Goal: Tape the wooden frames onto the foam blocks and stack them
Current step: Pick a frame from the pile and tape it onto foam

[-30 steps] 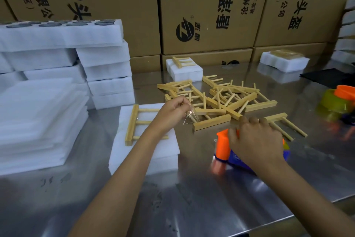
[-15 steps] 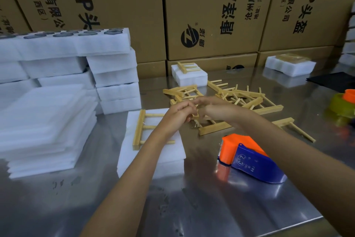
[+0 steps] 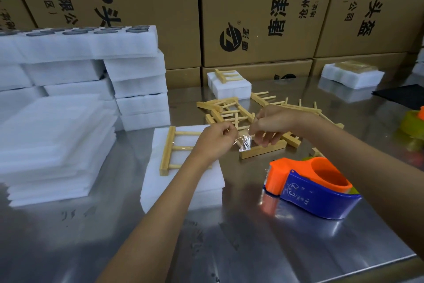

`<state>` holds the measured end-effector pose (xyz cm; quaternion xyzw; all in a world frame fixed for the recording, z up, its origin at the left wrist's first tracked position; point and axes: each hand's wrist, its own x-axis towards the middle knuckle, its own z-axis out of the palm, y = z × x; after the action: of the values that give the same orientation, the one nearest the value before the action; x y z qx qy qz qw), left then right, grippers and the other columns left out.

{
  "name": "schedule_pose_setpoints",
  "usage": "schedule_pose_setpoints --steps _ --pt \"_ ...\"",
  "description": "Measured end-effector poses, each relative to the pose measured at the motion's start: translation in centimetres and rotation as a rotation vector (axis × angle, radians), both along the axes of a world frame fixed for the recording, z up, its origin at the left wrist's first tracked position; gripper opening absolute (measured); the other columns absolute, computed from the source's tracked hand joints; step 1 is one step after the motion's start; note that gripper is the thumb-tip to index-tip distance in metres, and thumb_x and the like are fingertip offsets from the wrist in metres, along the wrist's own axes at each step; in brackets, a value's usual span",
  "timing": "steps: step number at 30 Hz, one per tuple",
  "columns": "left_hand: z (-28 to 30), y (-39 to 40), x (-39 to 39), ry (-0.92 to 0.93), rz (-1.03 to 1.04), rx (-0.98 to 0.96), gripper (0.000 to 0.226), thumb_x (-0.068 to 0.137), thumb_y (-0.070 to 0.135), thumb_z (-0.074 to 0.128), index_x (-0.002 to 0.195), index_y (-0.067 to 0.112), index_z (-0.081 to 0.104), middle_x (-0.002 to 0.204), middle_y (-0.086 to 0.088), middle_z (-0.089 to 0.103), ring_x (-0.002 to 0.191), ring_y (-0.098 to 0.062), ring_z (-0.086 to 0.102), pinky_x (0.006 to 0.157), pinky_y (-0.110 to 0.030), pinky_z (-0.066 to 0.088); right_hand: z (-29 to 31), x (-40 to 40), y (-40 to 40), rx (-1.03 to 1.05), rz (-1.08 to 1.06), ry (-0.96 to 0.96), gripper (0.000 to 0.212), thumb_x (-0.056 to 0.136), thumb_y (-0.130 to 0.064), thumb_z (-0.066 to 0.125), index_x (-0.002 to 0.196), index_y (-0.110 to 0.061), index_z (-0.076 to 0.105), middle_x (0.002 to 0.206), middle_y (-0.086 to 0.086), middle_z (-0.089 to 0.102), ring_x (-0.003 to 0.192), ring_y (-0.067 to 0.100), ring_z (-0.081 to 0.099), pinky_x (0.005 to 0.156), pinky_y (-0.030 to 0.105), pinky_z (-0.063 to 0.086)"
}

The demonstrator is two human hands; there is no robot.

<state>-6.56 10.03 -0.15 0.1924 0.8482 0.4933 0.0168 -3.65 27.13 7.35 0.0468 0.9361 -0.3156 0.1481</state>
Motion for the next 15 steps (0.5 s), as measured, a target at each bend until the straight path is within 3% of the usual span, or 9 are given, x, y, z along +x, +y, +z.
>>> schedule_pose_setpoints --steps 3,6,8,10,13,15 --pt "-0.2 0.2 -0.1 0.058 0.008 -0.080 0.031 0.094 0.020 0.044 0.077 0.012 0.068 0.087 -0.001 0.067 0.079 -0.011 0.053 0.065 -0.027 0.037 -0.1 -0.1 -0.3 0.044 -0.006 -0.058 0.012 0.090 -0.019 0.064 0.083 -0.009 0.068 0.071 0.003 0.074 0.060 0.014 0.069 0.056 0.023 0.053" --pt "-0.5 0.5 -0.7 0.087 -0.009 -0.156 0.033 0.097 0.014 0.044 0.082 0.011 0.074 0.108 -0.004 0.058 0.105 -0.013 0.042 0.087 -0.027 0.034 -0.3 -0.2 -0.7 0.107 -0.016 -0.062 0.014 0.088 -0.018 0.063 0.081 -0.006 0.070 0.070 0.003 0.075 0.059 0.013 0.067 0.053 0.021 0.051" --pt "-0.4 0.6 -1.0 0.088 -0.015 -0.144 0.033 0.097 0.013 0.045 0.086 0.010 0.076 0.115 -0.004 0.057 0.115 -0.018 0.044 0.094 -0.029 0.037 -0.3 -0.4 -0.8 0.105 -0.042 -0.054 0.015 0.086 -0.019 0.064 0.085 -0.005 0.070 0.071 0.003 0.075 0.057 0.012 0.067 0.051 0.021 0.050" --pt "-0.3 0.5 -1.0 0.093 -0.018 -0.133 0.034 0.097 0.013 0.044 0.093 0.011 0.077 0.119 -0.003 0.058 0.118 -0.020 0.047 0.094 -0.026 0.036 -0.1 -0.5 -0.7 0.077 -0.070 -0.064 0.016 0.084 -0.019 0.065 0.091 -0.005 0.069 0.072 0.003 0.075 0.057 0.012 0.066 0.050 0.020 0.049" --pt "-0.1 0.2 -0.9 0.082 0.016 -0.095 0.039 0.097 0.011 0.041 0.122 0.014 0.070 0.134 -0.003 0.055 0.124 -0.019 0.048 0.096 -0.023 0.036 0.1 -0.6 -0.7 0.046 -0.092 -0.099 0.016 0.081 -0.018 0.066 0.091 -0.006 0.068 0.073 0.002 0.076 0.056 0.010 0.066 0.049 0.018 0.048" --pt "0.1 -0.1 -0.9 0.030 0.056 0.045 0.044 0.093 0.002 0.039 0.123 0.016 0.069 0.134 -0.002 0.056 0.120 -0.020 0.054 0.091 -0.023 0.044 -0.1 -0.6 -0.9 0.091 -0.090 -0.103 0.014 0.082 -0.020 0.067 0.088 -0.008 0.069 0.072 0.001 0.076 0.055 0.010 0.065 0.051 0.019 0.048"
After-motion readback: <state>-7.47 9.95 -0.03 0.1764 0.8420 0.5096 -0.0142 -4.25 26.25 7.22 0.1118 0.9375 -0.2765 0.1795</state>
